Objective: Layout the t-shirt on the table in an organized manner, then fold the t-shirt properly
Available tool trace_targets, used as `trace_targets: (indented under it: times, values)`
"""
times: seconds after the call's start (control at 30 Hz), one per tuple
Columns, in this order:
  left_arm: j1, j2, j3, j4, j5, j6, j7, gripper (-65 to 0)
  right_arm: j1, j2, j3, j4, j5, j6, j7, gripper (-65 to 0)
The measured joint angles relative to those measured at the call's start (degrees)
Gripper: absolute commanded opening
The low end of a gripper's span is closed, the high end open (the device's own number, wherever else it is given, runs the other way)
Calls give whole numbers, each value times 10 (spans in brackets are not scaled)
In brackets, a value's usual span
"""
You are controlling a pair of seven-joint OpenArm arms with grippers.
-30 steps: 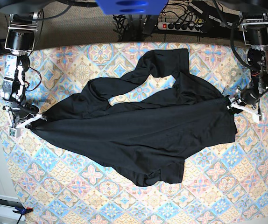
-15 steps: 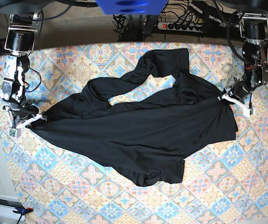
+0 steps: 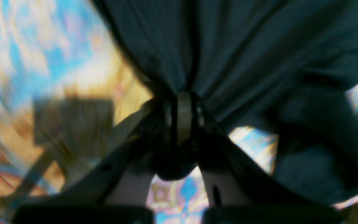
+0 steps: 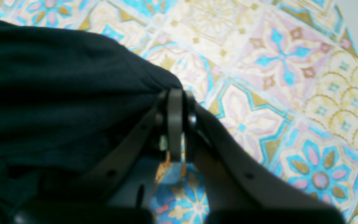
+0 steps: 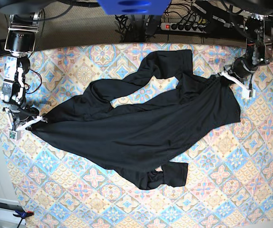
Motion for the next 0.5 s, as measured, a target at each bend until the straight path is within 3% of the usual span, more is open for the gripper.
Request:
trace_targets:
  times: [0.2,0.33,0.5]
  values:
    - [-7,-7,12,-17,-14,-3,9,-558,0,0,0,0,0,0,-1,-650]
    - [-39,-16,10,-16,-20,-3,98,-443,0,0,0,0,0,0,0,-650]
    - [-32,-12,-50,-20,-82,-1,120,-346,0,0,0,0,0,0,0,-650]
